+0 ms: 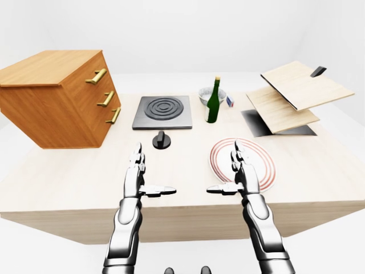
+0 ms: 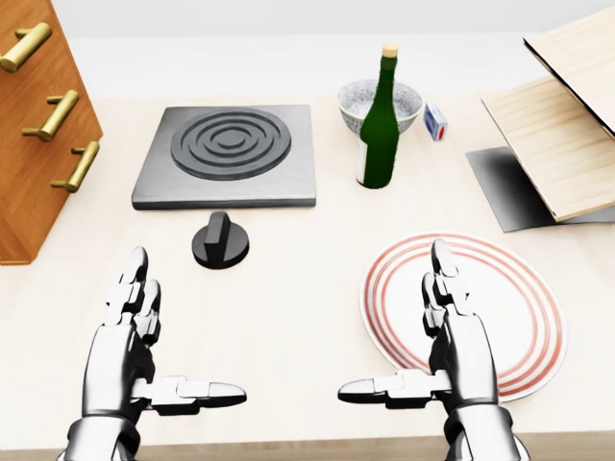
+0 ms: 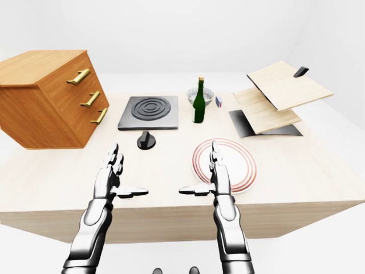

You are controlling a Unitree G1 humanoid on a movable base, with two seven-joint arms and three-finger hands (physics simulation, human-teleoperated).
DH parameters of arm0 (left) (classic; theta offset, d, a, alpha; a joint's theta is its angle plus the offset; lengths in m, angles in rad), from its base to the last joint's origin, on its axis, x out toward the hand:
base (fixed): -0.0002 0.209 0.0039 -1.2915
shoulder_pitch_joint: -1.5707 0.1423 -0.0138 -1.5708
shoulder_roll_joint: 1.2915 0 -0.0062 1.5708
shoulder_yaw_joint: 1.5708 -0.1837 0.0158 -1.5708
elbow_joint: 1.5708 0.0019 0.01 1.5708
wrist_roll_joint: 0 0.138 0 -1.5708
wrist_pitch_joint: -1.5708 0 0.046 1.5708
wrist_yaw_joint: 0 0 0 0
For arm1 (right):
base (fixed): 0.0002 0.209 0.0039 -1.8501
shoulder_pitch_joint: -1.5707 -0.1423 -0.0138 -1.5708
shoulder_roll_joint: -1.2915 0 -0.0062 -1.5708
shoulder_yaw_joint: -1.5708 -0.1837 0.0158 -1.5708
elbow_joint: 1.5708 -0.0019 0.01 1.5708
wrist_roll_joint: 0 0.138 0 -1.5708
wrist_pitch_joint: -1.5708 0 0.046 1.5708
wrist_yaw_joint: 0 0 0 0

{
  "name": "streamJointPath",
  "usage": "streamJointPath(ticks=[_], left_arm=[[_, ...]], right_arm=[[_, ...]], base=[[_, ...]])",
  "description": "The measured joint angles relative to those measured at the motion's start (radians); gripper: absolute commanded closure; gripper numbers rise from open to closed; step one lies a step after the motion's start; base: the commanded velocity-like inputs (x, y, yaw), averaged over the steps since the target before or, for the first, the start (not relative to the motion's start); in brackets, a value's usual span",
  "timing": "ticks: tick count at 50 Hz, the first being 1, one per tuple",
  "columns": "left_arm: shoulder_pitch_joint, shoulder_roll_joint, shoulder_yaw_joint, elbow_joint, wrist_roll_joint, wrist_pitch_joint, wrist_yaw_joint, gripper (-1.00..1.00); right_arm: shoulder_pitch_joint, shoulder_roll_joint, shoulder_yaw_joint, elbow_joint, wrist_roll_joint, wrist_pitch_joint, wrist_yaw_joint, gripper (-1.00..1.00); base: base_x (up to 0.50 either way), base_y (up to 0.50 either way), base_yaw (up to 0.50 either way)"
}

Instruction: Turn on the stove.

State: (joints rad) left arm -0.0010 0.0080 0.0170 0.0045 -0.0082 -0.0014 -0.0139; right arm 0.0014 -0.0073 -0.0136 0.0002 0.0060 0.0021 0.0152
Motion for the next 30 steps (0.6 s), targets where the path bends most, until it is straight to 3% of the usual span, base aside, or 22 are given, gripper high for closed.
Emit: streamJointPath(ticks=[30], left_arm=[[-0.013, 0.012, 0.025, 0.013, -0.013, -0.003, -0.02, -1.0]], right_arm=[[-0.004, -0.011, -0.019, 0.003, 0.006, -0.008, 0.036, -1.0]], base=[[0.49, 0.0, 0.0]])
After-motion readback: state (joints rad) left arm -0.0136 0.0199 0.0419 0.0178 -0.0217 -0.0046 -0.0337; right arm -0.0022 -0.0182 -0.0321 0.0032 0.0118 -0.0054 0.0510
